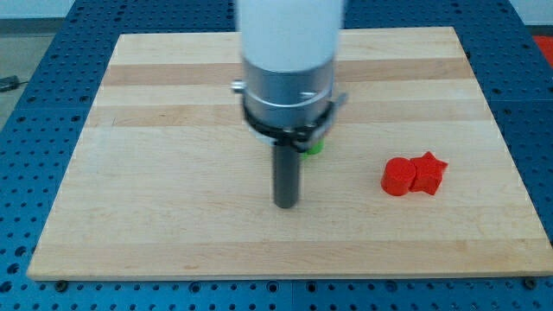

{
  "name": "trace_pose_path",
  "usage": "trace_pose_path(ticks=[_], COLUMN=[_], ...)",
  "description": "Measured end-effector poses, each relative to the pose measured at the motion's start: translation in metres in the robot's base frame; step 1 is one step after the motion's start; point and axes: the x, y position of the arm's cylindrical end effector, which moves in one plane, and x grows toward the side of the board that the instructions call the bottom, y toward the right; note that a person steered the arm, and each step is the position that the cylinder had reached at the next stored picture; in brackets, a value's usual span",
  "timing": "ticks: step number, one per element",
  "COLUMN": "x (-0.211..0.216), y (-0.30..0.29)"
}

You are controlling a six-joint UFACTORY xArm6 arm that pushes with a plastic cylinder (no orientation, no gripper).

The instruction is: Adjust the green star vertically below the green circle

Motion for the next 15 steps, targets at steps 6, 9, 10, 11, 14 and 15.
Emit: trace_pose_path(ticks=[6,9,10,11,14,15], x=[-0.048,-0.035,0.011,0.054,0.034,-0.004], y=[0.041,0.073,0.074,0.094,0.279,0.279])
